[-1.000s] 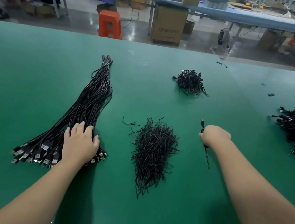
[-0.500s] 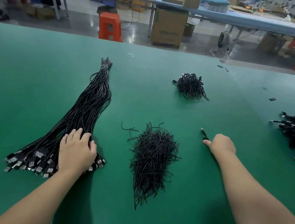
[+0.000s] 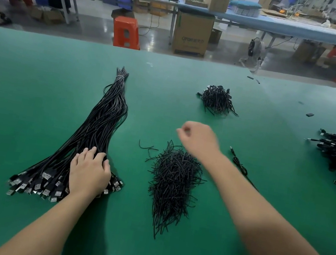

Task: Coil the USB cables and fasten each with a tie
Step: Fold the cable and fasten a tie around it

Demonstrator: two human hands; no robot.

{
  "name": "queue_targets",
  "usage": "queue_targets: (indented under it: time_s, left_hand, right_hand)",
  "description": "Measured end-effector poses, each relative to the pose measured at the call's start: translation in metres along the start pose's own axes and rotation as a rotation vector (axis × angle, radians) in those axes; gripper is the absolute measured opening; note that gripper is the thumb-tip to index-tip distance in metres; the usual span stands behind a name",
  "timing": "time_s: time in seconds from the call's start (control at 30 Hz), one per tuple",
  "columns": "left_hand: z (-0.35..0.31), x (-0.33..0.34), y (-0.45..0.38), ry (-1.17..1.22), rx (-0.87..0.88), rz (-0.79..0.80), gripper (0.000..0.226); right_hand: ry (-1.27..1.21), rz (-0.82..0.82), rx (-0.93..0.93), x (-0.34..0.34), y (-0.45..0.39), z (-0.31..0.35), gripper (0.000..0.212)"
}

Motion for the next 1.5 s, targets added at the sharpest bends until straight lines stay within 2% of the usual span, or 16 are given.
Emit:
queue_targets:
  time_s: [0.13, 0.27, 0.33, 0.4, 0.67, 0.87, 0.97, 1.07, 1.17, 1.23, 1.3, 1.43, 1.5]
  left_hand:
    - [0.001, 0.001, -0.001, 0.007, -0.002, 0.01, 0.042]
    - [0.002, 0.001, -0.003, 0.032, -0.002, 0.013, 0.039]
    - [0.003, 0.001, -0.004, 0.053, 0.002, 0.013, 0.037]
    - [0.005, 0.001, -0.006, 0.064, 0.008, 0.031, 0.037]
    - [0.01, 0.002, -0.01, 0.093, 0.031, 0.082, 0.038]
    - [0.013, 0.0, -0.008, 0.058, 0.107, 0.089, 0.057]
    - [0.014, 0.001, -0.004, 0.059, 0.164, 0.075, 0.049]
    - [0.015, 0.001, 0.001, 0.107, 0.215, 0.021, 0.041]
    - [0.012, -0.002, 0.017, 0.14, 0.316, -0.166, 0.029]
    - [0.005, -0.002, 0.034, 0.162, 0.433, -0.263, 0.038]
    - [-0.002, -0.006, 0.051, 0.232, 0.497, -0.291, 0.04]
    - [-0.021, -0.035, 0.075, 0.389, 0.462, -0.13, 0.041]
    - [-0.029, -0.049, 0.081, 0.452, 0.472, 0.017, 0.047]
  right_hand:
    - [-0.014, 0.4, -0.235, 0.048, 0.033, 0.073, 0.028]
    - [0.067, 0.523, -0.261, 0.1, 0.05, 0.097, 0.044]
    - [0.146, 0.524, -0.266, 0.121, 0.055, 0.099, 0.047]
    - [0.195, 0.508, -0.275, 0.135, 0.059, 0.1, 0.042]
    - [0.112, 0.447, -0.252, 0.134, 0.062, 0.09, 0.02]
    - [0.191, 0.382, -0.344, 0.122, 0.071, 0.093, 0.01]
    - [0.183, 0.373, -0.433, 0.111, 0.078, 0.094, 0.007]
    - [0.138, 0.331, -0.444, 0.094, 0.084, 0.093, 0.011]
    - [-0.002, 0.262, -0.392, 0.07, 0.085, 0.088, 0.023]
    - [-0.181, 0.238, -0.279, 0.054, 0.083, 0.081, 0.027]
    - [-0.358, 0.235, -0.143, 0.044, 0.079, 0.07, 0.026]
    - [-0.836, 0.207, 0.207, 0.04, 0.072, 0.054, 0.029]
    - [-1.13, 0.16, 0.361, 0.036, 0.067, 0.051, 0.031]
Point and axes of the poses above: each hand's wrist, its own y-axis away from the middle knuckle, its own x-axis out of the palm, z = x × y, the point moved 1 cm from there along -y, towards the middle knuckle, and after that the axes turned 2 degrees about -y, right-handed, at the moved point
